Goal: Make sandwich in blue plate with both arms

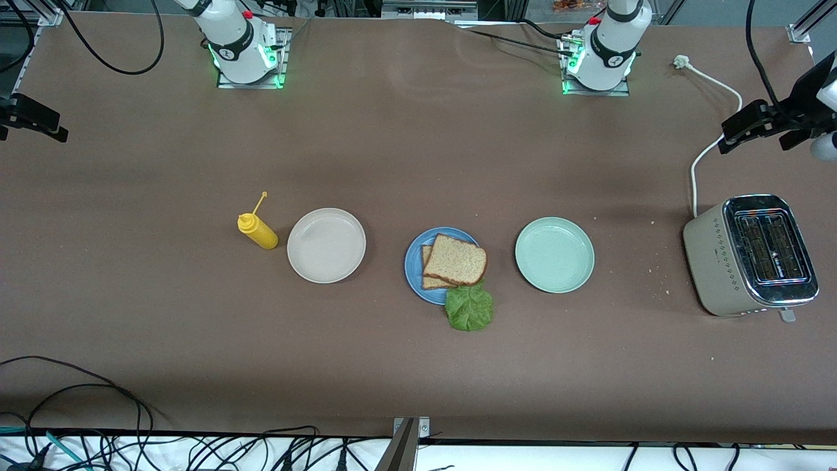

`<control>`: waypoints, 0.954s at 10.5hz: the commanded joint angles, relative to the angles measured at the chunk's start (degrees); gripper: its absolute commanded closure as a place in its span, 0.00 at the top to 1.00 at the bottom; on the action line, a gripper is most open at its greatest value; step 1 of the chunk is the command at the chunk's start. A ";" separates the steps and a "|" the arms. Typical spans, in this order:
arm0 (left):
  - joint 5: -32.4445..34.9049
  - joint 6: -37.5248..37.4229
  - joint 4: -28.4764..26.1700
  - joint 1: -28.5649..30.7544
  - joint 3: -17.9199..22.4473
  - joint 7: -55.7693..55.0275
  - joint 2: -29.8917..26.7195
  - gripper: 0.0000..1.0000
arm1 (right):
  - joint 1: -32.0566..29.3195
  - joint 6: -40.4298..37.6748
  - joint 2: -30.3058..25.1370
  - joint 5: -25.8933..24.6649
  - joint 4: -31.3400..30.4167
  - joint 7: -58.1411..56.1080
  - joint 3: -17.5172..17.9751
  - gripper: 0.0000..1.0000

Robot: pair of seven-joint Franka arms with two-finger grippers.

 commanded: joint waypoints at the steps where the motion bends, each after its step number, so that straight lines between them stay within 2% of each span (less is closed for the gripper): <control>1: 2.46 -1.38 -1.29 -0.21 -0.50 1.47 -1.77 1.00 | -0.08 -1.16 0.40 0.29 1.46 0.50 0.03 1.00; 10: 2.28 -2.27 0.74 0.66 0.73 1.63 -0.97 1.00 | -0.08 -0.73 0.40 0.38 1.46 0.94 -0.06 1.00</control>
